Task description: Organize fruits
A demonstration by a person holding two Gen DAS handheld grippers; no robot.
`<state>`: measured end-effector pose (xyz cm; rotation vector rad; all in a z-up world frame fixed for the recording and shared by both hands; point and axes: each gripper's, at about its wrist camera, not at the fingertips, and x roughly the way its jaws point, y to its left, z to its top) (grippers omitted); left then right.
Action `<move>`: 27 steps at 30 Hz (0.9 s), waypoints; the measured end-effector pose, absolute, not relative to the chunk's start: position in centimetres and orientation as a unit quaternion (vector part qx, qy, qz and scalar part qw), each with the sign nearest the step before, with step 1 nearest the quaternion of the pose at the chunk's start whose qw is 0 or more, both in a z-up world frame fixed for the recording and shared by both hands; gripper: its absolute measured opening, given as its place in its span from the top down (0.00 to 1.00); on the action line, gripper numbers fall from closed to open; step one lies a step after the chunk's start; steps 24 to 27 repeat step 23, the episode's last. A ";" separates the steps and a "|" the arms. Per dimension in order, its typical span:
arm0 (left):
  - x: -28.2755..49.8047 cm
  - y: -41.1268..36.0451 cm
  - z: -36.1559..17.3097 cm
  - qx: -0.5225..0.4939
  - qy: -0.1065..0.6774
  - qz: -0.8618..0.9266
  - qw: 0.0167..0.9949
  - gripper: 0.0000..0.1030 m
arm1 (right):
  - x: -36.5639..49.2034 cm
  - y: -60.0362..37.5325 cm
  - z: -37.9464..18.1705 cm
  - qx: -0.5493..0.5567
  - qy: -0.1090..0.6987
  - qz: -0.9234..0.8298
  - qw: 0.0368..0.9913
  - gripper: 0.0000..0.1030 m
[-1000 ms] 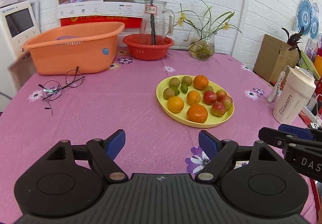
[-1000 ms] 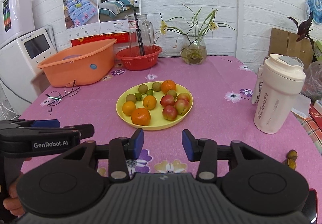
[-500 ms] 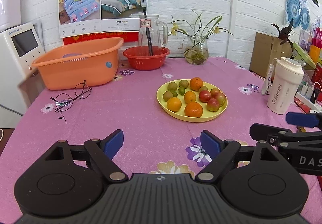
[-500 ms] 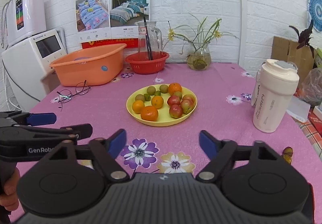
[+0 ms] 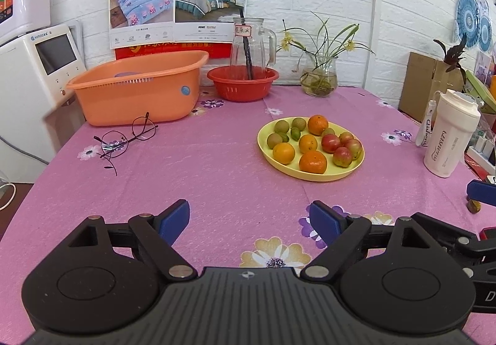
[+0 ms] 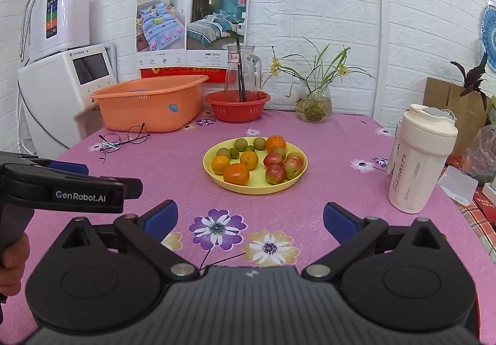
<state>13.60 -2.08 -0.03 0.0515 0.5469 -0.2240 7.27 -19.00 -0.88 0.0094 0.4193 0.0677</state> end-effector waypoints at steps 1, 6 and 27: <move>13.6 -2.0 -0.1 0.024 0.270 -0.109 0.956 0.19 | 7.3 -19.0 -1.0 0.006 0.208 0.035 0.977 0.25; 13.7 -1.9 -0.4 0.020 0.272 -0.104 0.956 0.19 | 7.5 -19.1 -1.6 0.011 0.216 0.036 0.976 0.25; 12.9 -2.4 -0.5 0.034 0.258 -0.098 0.961 0.19 | 8.0 -19.5 -2.2 0.027 0.228 0.023 0.973 0.25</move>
